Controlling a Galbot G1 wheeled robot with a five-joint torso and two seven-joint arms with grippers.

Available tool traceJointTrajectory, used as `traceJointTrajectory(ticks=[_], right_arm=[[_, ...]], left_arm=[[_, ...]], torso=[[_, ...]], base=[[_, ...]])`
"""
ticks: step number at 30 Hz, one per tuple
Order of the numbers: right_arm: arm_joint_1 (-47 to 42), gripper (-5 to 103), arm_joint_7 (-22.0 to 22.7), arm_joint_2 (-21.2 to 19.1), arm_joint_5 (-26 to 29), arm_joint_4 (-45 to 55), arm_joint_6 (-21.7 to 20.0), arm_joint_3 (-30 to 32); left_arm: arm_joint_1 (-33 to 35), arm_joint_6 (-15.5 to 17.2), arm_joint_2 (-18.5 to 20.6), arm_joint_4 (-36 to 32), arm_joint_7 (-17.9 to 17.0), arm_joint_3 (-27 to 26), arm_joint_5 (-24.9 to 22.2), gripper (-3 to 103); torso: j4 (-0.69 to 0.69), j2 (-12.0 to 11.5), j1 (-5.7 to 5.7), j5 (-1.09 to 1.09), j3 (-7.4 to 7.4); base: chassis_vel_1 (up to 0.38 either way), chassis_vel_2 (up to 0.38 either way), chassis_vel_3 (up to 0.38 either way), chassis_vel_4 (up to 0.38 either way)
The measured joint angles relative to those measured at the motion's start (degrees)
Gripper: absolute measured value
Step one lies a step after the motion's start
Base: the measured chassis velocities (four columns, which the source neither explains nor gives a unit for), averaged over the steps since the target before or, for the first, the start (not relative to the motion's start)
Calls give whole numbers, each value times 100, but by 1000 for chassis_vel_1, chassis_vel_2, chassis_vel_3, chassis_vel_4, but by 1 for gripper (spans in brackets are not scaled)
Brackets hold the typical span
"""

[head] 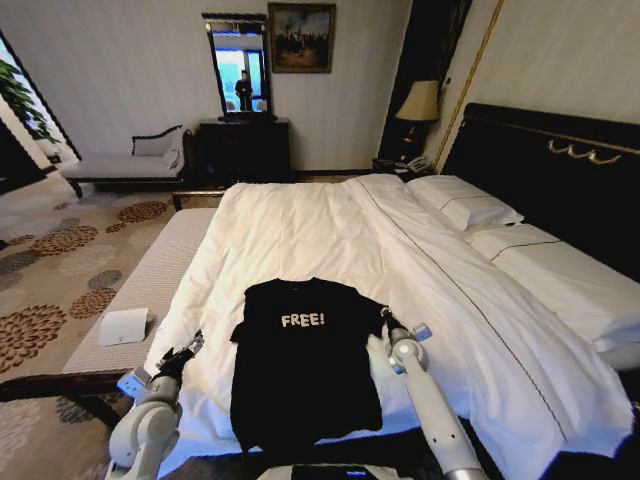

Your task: Fold the clothes on the bed.

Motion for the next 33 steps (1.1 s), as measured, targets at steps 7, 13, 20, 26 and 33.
traceJointTrajectory(ticks=[7, 13, 20, 26, 33], right_arm=[[143, 0, -12, -25, -130, -151, 107, -6], [299, 0, -29, -57, -204, -328, 223, -7], [404, 0, -182, -58, -314, -544, 333, -47], [370, 0, -179, -35, -432, -554, 354, -50], [31, 6, -158, -29, -607, -19, 528, 48]], left_arm=[[6, -2, -1, 1, -2, 3, 12, 100], [18, -4, -5, -6, -3, -2, 13, 100], [37, -13, -12, -20, -3, -7, 14, 100], [51, -20, 5, -27, -2, -39, 9, 100], [48, -27, 11, -24, 4, -41, 5, 100]], torso=[[0, 0, 1, 0, 0], [0, 0, 0, 0, 0], [0, 0, 0, 0, 0], [1, 0, 0, 0, 0], [0, 0, 0, 0, 0]], base=[[0, 0, 0, 0], [0, 0, 0, 0], [0, 0, 0, 0], [0, 0, 0, 0], [0, 0, 0, 0]])
